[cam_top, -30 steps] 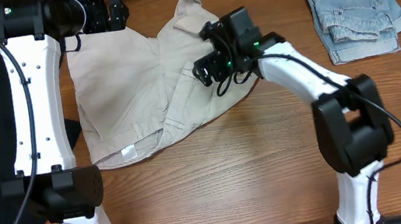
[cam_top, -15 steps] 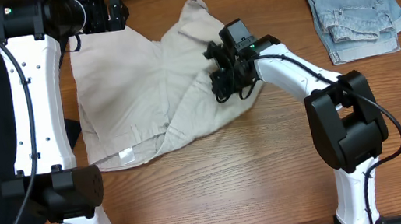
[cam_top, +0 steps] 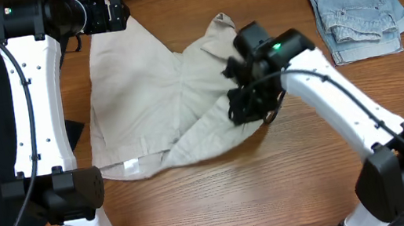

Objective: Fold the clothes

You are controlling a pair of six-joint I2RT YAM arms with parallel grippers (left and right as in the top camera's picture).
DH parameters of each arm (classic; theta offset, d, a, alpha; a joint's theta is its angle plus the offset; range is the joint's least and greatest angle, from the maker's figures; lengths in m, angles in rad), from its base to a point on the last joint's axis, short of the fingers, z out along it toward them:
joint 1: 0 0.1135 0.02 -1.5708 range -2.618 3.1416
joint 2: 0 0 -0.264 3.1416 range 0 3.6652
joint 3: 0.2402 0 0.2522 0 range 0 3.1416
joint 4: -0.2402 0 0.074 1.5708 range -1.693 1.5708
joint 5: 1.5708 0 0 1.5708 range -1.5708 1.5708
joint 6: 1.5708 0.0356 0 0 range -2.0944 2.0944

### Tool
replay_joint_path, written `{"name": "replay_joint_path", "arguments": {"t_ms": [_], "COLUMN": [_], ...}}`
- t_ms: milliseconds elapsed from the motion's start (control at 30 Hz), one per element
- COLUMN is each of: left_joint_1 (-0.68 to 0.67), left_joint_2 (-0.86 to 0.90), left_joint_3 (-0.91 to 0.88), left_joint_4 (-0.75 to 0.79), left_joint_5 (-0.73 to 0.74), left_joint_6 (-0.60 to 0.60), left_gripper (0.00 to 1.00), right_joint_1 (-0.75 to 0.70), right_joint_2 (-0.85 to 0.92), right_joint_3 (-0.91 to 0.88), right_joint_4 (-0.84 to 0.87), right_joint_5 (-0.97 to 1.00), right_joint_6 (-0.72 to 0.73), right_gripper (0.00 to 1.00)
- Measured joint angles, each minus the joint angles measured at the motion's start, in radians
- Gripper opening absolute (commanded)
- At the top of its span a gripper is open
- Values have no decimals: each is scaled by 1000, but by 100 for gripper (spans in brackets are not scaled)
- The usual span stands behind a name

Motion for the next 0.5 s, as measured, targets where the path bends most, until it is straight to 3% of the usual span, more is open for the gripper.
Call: {"name": "replay_joint_path", "arguments": {"t_ms": [167,300,500], "left_joint_1": [0,0,0], "left_joint_2": [0,0,0], "left_joint_3": [0,0,0], "left_joint_4": [0,0,0], "left_joint_5": [0,0,0], "left_joint_6": [0,0,18], "left_gripper": [100,100,100], "right_joint_1": [181,298,337], "right_joint_2": [1,1,-1], "right_joint_3": [-13,-61,-90], "right_joint_4": [-4,-18,-71], "right_joint_5": [1,30,53], "right_joint_6": [74,185,283], "right_gripper": [4,13,26]}}
